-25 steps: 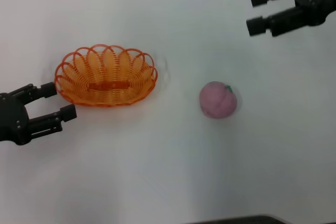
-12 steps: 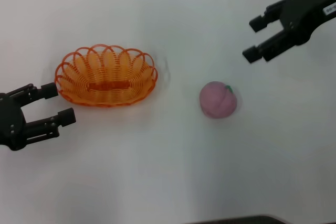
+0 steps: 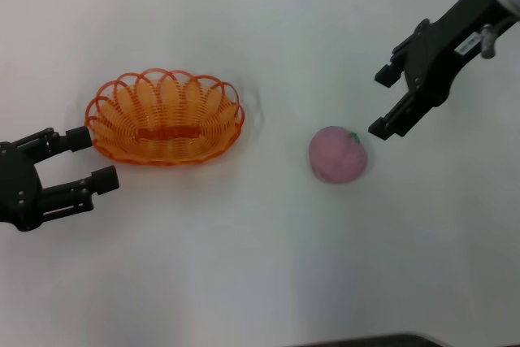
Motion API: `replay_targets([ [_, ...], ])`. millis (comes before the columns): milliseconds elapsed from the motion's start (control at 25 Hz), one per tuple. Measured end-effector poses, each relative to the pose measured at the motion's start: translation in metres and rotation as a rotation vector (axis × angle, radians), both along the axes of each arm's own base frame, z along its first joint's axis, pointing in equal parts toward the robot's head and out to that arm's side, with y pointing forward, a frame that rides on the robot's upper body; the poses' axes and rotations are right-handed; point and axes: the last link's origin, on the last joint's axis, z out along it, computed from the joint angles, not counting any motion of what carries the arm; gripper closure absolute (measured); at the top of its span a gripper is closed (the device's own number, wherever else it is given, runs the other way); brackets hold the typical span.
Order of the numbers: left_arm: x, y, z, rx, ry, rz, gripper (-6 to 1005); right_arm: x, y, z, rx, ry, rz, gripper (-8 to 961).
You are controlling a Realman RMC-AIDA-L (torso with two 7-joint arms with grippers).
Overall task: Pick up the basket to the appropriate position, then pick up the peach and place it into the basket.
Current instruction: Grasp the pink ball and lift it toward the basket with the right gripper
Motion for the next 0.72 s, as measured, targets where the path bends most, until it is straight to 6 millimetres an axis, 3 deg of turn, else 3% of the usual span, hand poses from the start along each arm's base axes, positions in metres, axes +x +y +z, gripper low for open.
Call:
replay_targets([
  [200, 0.0, 0.0, -0.001, -0.003, -0.001, -0.001, 149, -0.004, 0.001, -0.019, -0.026, -0.047, 0.024, 114],
  [720, 0.0, 0.0, -0.003, -0.003, -0.002, 0.005, 150, 0.014, 0.005, -0.076, -0.054, -0.145, 0.089, 120],
])
